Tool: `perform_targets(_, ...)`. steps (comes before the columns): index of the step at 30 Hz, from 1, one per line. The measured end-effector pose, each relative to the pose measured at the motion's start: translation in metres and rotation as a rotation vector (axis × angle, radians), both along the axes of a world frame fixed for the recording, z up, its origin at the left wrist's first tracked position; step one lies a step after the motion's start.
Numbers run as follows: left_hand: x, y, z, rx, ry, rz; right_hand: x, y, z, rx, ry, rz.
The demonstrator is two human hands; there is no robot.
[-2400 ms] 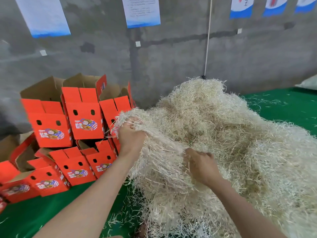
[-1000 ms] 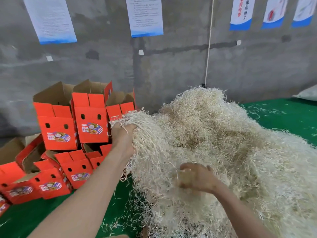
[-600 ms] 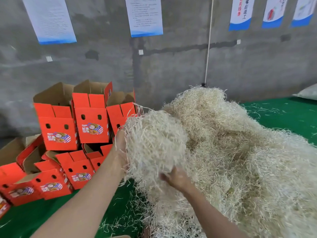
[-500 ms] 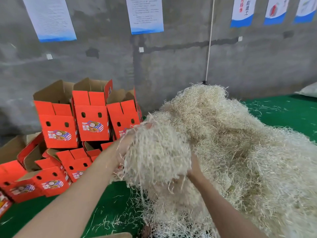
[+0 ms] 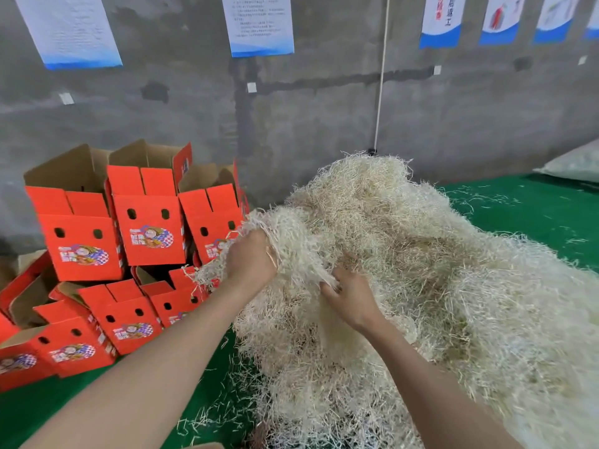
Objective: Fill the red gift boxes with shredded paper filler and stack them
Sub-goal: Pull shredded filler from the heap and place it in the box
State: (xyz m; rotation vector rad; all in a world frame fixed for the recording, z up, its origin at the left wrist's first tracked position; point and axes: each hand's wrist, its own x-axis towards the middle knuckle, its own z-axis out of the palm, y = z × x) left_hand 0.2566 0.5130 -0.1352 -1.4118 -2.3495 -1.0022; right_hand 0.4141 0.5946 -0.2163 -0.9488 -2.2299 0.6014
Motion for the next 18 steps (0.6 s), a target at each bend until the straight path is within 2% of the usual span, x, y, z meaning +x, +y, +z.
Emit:
perform_targets(3,-0.011,0.005,0.007,0.202,-0.152,0.006,0.013,0.011,-0.022,0.077,-0.210,-0.067)
perform_targets(6,-0.004,0.008,0.000,0.247,-0.212,0.024,0.028,0.023,-0.041,0.126,-0.353,-0.161)
perform_targets(11,-0.010,0.004,-0.018,0.229,-0.273,0.068,0.064,0.034,-0.068,0.092,-0.456,-0.229)
perform_targets(15,-0.017,-0.002,-0.012,0.230,-0.253,0.106,0.080,0.040,-0.073,-0.051,-0.478,-0.295)
perform_targets(18,-0.035,-0.006,0.006,0.329,-0.400,0.142,0.087,0.043,-0.071,-0.154,-0.495,-0.323)
